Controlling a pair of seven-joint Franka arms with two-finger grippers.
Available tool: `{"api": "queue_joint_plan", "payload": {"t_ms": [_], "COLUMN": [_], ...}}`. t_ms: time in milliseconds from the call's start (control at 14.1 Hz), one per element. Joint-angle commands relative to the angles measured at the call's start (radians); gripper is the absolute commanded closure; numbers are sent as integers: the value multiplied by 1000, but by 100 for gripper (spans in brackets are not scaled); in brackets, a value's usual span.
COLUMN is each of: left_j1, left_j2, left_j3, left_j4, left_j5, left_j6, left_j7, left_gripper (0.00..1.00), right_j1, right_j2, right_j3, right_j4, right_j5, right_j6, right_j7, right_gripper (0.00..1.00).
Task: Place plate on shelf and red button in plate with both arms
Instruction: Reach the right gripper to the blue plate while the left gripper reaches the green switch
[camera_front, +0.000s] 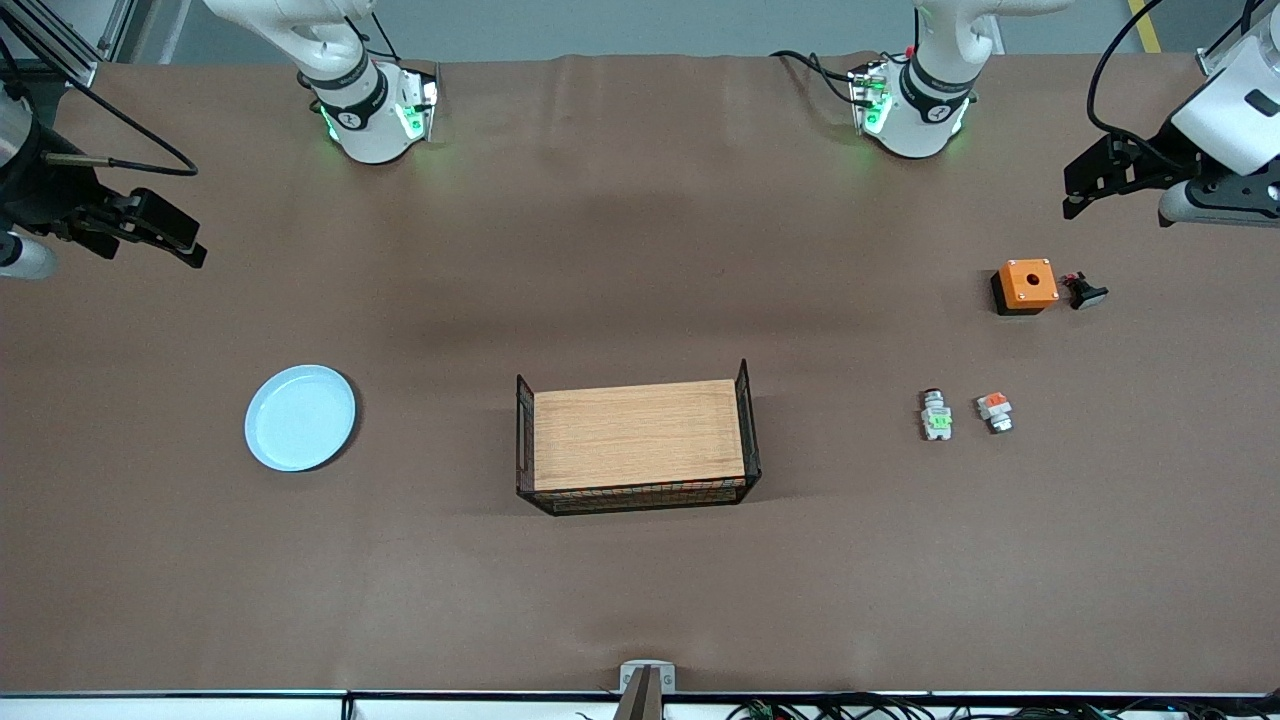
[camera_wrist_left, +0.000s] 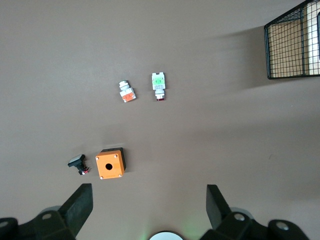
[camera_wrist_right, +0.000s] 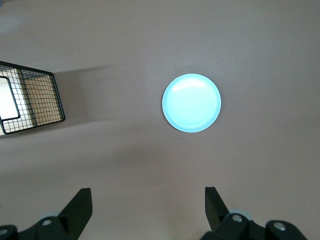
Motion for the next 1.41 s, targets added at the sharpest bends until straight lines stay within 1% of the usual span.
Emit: {"api": "queue_joint_plan", "payload": {"t_ms": [0,495,636,778,848,990,1061,1131,1202,1343], "left_j1": [5,7,4,2,1,2,8,10,11,11], "left_j2": [-20,-11,3,19,22,22,25,49,80,161], "left_j3": [-10,-11,-13,-18,-19,-21,-21,-19,-19,-19], "left_j4": [-20,-18,-31,-49,-86,-193,-253,-299,-328,-335], "left_j5": [16,16,14,13,13,13,11,11,11,11], "left_j6": [14,12,14,48,92,198,272,345,411,489], "left_j7": [-3,-3,-3,-3,-3,-3,-3,-1,-1,-1], "left_gripper": [0,0,0,0,0,0,0,0,0,0], "right_j1": [-5,-13,-45,-88,-109,-149,-175,-207,-255,-318], "right_j2": [-12,-12,-7,4,23,53,65,82,99,143], "right_j3": [5,-2,-4,-2,-2,-2,-2,-2,-2,-2], "right_j4": [-2,-3,-13,-29,-42,-94,-132,-167,-199,-239], "right_j5": [-10,-13,-33,-39,-39,-50,-68,-73,-73,-72], "right_j6": [-10,-16,-11,3,15,74,117,162,209,287], "right_j7": [10,8,5,-6,-6,-7,-32,-86,-158,-277], "right_gripper": [0,0,0,0,0,0,0,0,0,0]}}
